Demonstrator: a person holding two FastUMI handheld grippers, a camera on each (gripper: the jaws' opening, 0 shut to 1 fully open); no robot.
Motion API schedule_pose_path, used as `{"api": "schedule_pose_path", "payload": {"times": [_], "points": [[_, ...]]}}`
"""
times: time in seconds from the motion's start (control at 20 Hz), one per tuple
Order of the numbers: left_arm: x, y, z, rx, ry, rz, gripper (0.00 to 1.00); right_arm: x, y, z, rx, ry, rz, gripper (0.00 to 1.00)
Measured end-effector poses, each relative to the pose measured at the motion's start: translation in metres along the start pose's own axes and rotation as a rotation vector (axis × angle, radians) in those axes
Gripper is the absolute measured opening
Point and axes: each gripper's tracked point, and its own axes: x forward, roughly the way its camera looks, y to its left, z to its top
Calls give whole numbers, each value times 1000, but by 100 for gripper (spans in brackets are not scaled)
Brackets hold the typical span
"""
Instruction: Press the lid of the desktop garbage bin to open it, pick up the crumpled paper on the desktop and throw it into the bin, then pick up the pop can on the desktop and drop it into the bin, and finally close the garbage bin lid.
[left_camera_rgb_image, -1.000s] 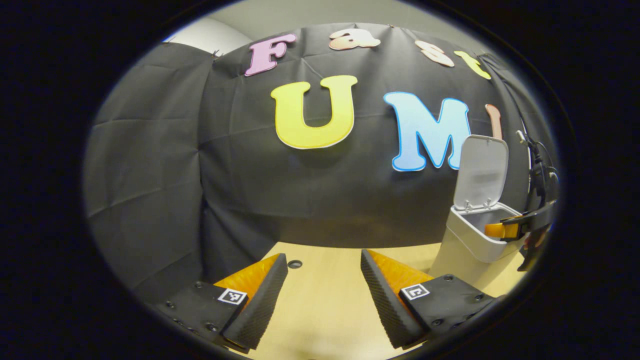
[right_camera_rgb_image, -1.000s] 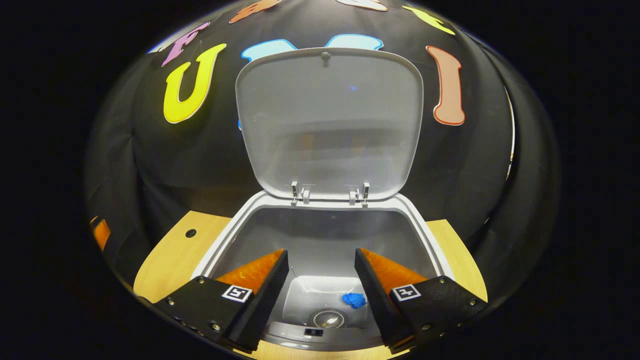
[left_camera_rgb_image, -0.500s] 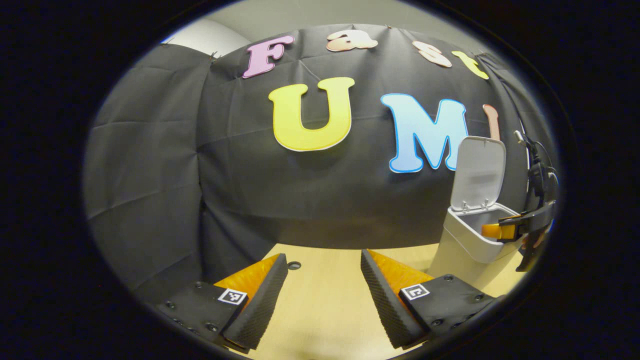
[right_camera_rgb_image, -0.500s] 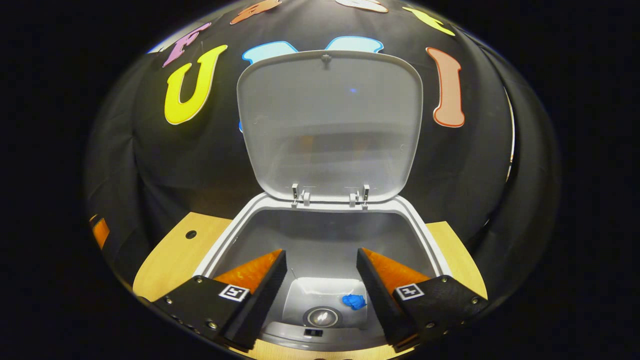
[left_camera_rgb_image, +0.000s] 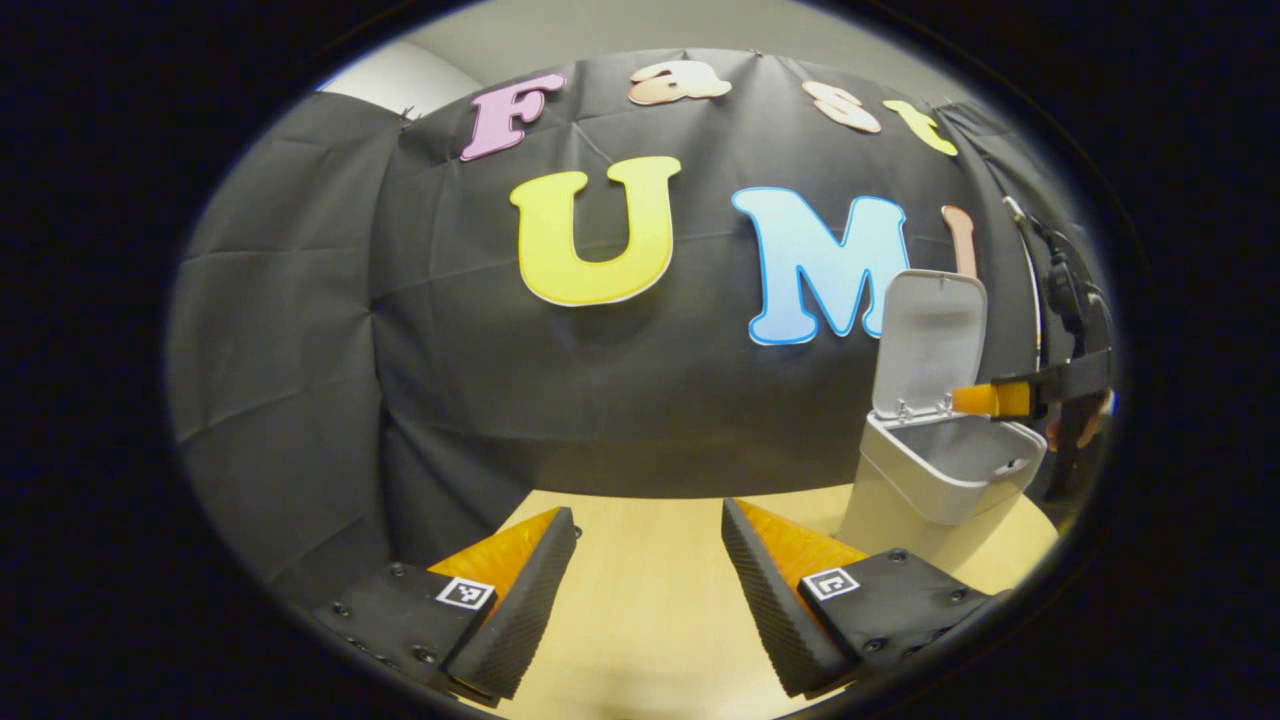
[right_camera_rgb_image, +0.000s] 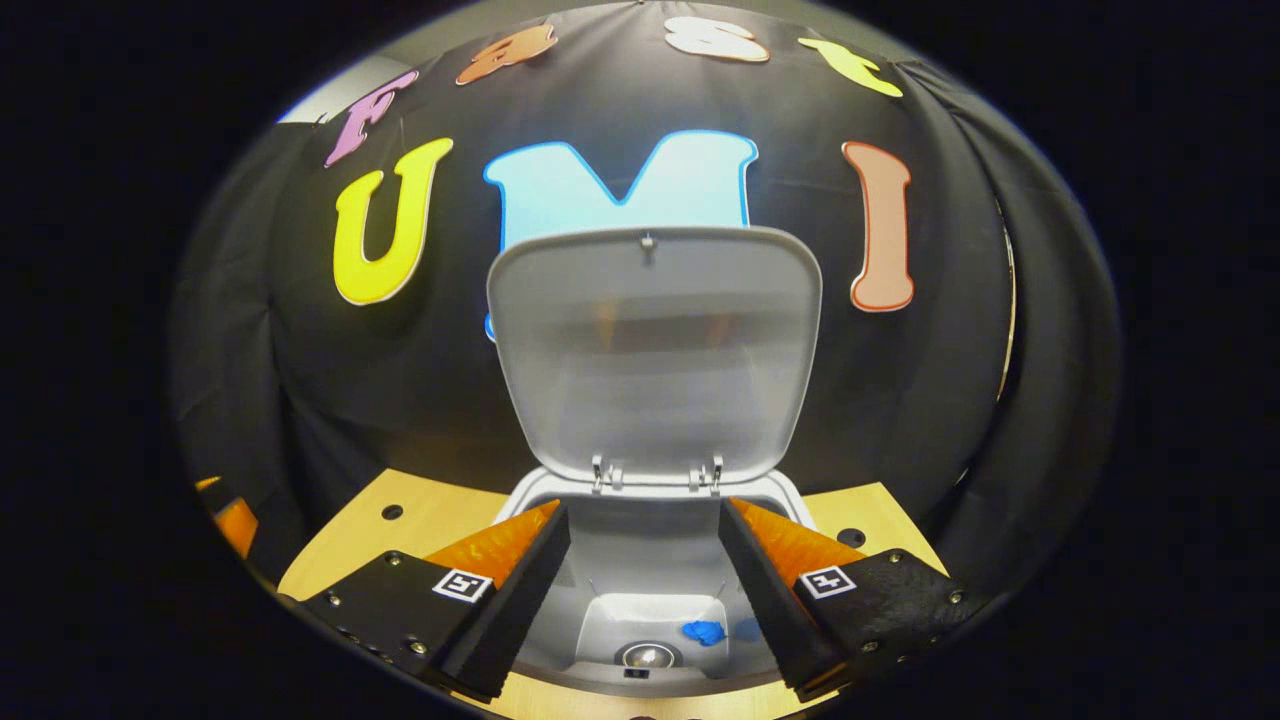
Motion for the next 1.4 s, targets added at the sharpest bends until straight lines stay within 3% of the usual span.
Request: {"api": "schedule_pose_path", "payload": {"times": [0.05, 0.1, 0.35, 0.4, 0.5, 0.8, 1.0, 1.05, 1.3, 1.4], "points": [[0, -1, 2, -2, -2, -3, 100, -3, 2, 13, -2, -27, 3, 96], [0, -1, 2, -5, -5, -6, 96, -4, 5, 24, -7, -48, 6, 95], [-2, -1, 1, -13, -1, -8, 96, -15, 15, 73, -36, -140, 20, 95], [-3, 0, 0, -13, 1, -8, 100, -18, 16, 84, -43, -164, 20, 95], [-4, 2, -1, -13, 3, -3, 97, -21, 19, 109, -50, -215, 23, 92], [-6, 8, -3, -7, 3, 11, 96, -17, 14, 166, -47, -313, 10, 95], [-8, 15, -5, -14, 5, 27, 96, 2, 8, 177, -38, -311, -3, 95], [-8, 17, -6, -15, 6, 31, 97, 9, 7, 175, -27, -304, -4, 92], [-11, 31, -11, -15, 14, 61, 100, 26, 0, 160, 4, -251, -16, 95], [-10, 33, -13, -19, 18, 67, 96, 27, -4, 156, 3, -240, -20, 96]]}}
